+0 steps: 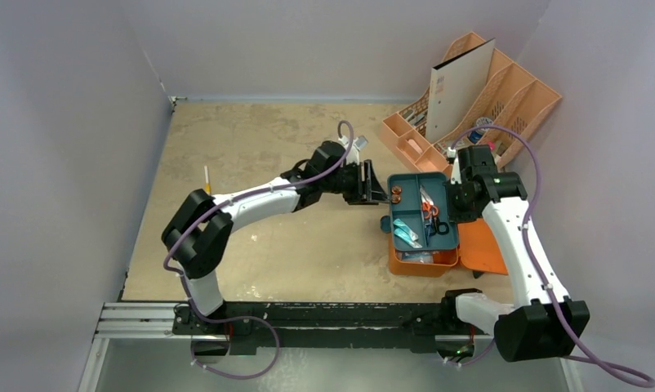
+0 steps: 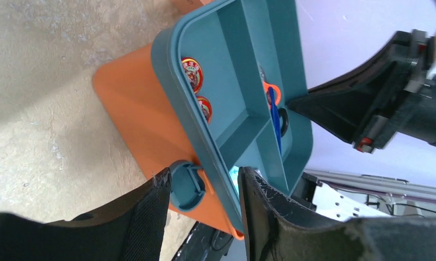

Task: Organize the medicine kit
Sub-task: Place the medicine box compartment inside the medicine box.

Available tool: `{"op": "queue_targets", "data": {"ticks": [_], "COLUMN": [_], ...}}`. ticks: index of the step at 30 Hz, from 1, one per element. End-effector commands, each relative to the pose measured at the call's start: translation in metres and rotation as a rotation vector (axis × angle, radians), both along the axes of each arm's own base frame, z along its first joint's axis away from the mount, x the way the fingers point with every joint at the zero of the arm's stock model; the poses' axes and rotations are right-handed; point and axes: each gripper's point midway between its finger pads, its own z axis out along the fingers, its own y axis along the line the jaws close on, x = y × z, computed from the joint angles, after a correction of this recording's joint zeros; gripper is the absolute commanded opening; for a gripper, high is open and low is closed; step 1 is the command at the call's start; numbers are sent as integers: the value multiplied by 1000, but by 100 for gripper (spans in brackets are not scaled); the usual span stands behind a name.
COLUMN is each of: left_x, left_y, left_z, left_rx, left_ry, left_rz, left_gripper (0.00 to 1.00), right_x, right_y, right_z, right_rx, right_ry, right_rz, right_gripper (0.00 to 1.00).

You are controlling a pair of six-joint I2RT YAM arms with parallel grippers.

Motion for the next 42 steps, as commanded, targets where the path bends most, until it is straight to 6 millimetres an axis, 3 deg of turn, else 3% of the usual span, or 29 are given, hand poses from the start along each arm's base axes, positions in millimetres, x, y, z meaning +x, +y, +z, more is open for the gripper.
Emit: {"op": "queue_targets", "data": {"ticks": [1, 6, 17, 24, 30, 37, 42], "left_x": [18, 13, 1, -6, -8, -9, -9], "left_y": [-16, -23, -39, -45, -44, -39, -40], "left_z": [12, 2, 10, 0, -3, -17, -16], "left_rx": [-28, -36, -49, -31, 17, 93, 111], "left_ry": [-52, -15, -12, 12, 4, 33, 41], "left_rz": [74, 40, -57, -86, -92, -83, -89], "left_gripper": [46, 46, 46, 41, 36, 34, 30], "right_x": [2, 1, 2, 5, 6, 2, 5], "right_y": [3, 3, -2, -12, -5, -2, 9], "right_z": [7, 9, 4, -8, -11, 5, 26], "right_rx": [22, 24, -6, -65, -21, 2, 69], "right_ry": [-51, -58, -31, 35, 28, -5, -58], "right_rz": [19, 18, -2, -6, -22, -40, -45], "right_gripper": [5, 5, 9, 14, 18, 22, 27]}}
